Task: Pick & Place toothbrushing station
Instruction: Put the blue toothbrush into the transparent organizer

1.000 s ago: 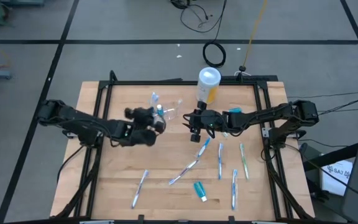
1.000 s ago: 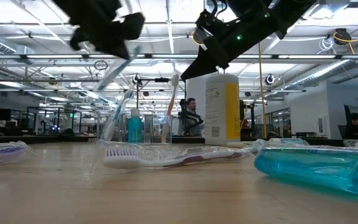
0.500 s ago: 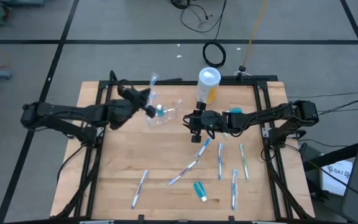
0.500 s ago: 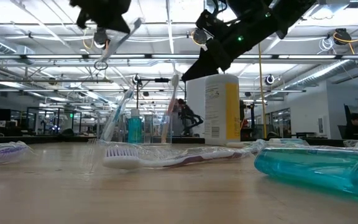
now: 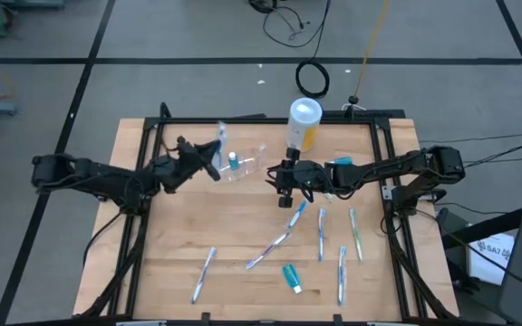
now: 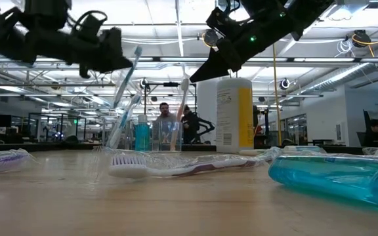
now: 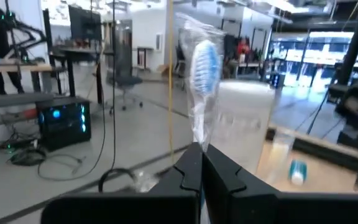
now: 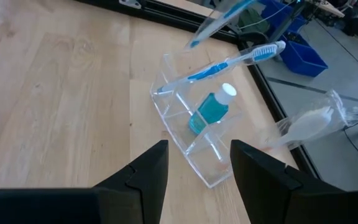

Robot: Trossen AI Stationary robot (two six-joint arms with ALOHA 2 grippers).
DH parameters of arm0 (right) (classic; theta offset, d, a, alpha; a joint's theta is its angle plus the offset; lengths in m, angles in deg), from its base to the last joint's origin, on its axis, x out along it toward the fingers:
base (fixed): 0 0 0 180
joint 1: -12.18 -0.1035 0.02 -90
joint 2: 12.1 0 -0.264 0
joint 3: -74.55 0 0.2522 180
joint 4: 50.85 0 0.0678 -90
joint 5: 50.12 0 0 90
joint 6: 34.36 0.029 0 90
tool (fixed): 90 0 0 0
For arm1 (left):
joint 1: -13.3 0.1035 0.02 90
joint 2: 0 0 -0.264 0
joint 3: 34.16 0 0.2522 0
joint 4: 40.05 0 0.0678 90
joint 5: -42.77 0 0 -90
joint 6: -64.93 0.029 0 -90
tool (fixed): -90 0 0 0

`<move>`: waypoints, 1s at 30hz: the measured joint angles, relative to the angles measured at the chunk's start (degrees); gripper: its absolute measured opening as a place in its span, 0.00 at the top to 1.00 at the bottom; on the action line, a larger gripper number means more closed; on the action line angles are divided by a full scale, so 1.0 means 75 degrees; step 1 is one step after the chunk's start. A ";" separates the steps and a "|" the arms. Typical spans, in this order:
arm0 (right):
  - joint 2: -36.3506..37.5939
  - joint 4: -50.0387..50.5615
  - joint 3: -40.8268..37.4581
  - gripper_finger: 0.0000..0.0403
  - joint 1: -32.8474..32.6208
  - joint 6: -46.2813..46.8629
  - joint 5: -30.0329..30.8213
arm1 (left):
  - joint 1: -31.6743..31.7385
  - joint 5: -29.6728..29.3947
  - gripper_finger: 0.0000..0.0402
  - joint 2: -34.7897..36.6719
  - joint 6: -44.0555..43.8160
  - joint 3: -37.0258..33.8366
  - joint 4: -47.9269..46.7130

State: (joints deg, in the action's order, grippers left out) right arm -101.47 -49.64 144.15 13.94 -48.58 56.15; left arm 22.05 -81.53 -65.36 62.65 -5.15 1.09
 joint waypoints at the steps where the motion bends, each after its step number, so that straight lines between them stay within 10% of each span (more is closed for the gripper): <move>1: 0.0000 -0.0005 0.0000 0.59 0.0000 0.0000 -0.0001 | -0.0003 -0.0021 1.00 -0.0097 -0.0081 -0.0195 0.0223; 17: 0.0000 -0.0008 0.0000 0.59 0.0000 0.0000 0.0003 | -0.0038 -0.1085 0.99 -0.1903 -0.0691 -0.0503 0.0627; 30: 0.0000 0.0028 0.0000 0.59 0.0000 0.0001 0.0006 | -0.0151 -0.0427 0.95 -0.1904 -0.1259 -0.0502 -0.0353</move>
State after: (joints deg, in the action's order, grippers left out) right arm -101.47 -49.43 144.15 13.94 -48.57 56.20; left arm 20.91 -84.73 -79.64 53.20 -8.91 -1.56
